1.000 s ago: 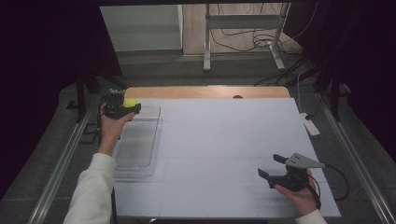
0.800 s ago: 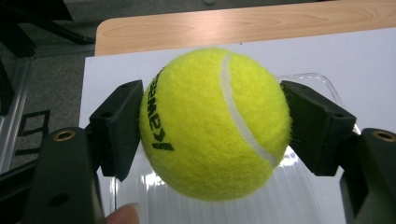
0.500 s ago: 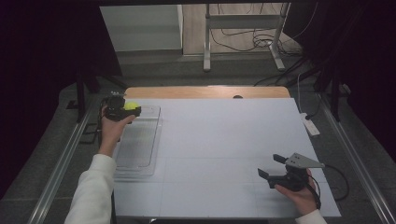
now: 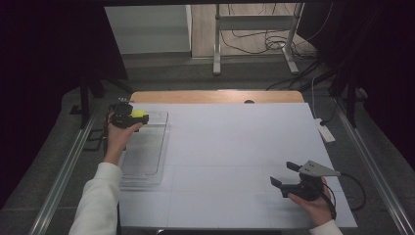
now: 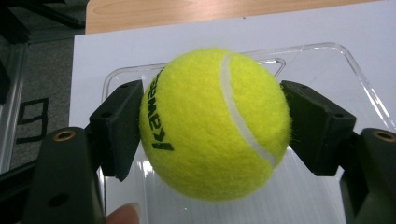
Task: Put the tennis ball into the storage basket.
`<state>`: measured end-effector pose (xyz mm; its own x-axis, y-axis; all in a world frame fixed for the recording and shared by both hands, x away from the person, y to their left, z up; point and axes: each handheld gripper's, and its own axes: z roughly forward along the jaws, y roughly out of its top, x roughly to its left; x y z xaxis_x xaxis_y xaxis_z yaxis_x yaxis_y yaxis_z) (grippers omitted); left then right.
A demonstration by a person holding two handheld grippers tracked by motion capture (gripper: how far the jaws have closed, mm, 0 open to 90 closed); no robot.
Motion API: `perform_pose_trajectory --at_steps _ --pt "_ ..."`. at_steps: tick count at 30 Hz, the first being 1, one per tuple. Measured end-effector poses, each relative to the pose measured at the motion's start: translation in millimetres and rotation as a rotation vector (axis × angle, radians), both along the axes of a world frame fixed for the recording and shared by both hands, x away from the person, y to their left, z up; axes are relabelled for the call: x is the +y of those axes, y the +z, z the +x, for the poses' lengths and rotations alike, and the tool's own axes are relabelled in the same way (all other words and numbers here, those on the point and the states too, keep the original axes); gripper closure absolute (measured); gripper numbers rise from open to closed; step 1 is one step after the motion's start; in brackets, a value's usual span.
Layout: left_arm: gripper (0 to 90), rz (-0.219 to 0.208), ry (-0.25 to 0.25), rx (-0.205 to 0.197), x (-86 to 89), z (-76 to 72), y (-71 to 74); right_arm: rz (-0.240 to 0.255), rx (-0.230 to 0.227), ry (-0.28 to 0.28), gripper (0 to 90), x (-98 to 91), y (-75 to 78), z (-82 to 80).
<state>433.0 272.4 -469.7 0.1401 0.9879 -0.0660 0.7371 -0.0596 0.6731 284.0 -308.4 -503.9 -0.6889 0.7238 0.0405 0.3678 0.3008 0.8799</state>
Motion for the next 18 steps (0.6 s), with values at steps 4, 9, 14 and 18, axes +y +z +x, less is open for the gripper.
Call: perform_pose_trajectory --at_steps 4,9,14,18 --pt "27.0 0.001 -0.005 0.014 -1.9 1.3 -4.2 -0.001 0.001 0.001 13.0 0.1 -0.2 0.3" --pt "27.1 0.006 -0.011 0.023 -3.2 1.5 -6.8 0.000 0.001 0.000 13.1 0.1 -0.2 0.2" --pt "27.0 0.006 -0.015 0.039 -3.9 2.0 -10.9 -0.001 0.002 -0.001 13.0 0.0 -0.3 0.2" --pt "27.0 0.009 -0.017 0.052 -5.0 2.5 -14.3 -0.001 0.002 -0.001 13.0 0.1 -0.4 0.4"
